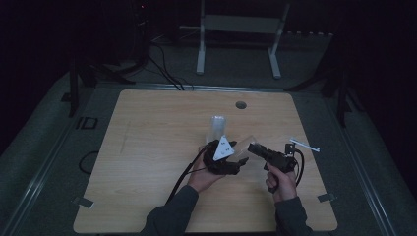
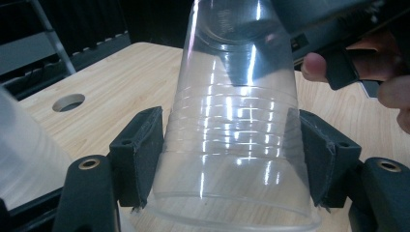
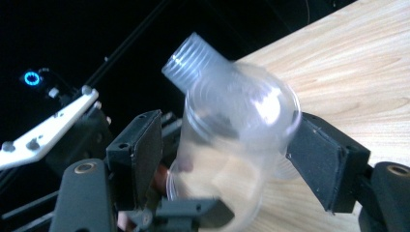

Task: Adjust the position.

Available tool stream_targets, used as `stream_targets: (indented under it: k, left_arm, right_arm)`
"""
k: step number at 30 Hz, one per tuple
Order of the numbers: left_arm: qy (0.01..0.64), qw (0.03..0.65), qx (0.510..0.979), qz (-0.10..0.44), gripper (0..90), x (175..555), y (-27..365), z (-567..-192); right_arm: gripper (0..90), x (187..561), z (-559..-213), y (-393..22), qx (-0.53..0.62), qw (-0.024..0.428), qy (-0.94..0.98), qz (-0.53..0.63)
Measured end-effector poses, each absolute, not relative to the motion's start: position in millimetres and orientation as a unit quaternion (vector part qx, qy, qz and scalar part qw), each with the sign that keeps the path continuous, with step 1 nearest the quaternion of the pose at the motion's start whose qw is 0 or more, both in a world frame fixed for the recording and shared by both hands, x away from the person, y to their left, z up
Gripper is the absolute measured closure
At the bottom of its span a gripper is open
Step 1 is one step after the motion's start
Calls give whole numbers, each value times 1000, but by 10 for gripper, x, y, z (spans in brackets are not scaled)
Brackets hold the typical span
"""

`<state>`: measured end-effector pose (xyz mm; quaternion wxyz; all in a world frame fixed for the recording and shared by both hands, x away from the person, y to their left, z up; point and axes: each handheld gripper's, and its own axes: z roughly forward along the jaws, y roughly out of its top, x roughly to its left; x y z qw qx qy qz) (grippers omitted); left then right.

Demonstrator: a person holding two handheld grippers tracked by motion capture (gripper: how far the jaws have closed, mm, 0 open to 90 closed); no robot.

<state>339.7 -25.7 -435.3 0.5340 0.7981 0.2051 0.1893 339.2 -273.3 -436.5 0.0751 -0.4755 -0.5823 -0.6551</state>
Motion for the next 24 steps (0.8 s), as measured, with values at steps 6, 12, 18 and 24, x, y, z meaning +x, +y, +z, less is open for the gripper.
stream_targets:
  k: [6, 12, 18, 24]
  left_arm:
    - [210, 536, 794, 192, 319, 3422, -171, -4316]
    - [212, 536, 794, 193, 321, 3423, -122, -4300]
    - [208, 535, 796, 194, 321, 3426, -90, -4288]
    - [206, 532, 798, 192, 321, 3426, -66, -4286]
  right_arm:
    - [289, 3364, -4365, -2727, -461, 69, -609, -641]
    - [316, 3343, -4351, -2751, -456, 53, -633, -623]
    - [340, 3319, -4317, -2769, -450, 20, -668, -592]
    - [347, 3299, -4245, -2759, -434, -23, -712, -551]
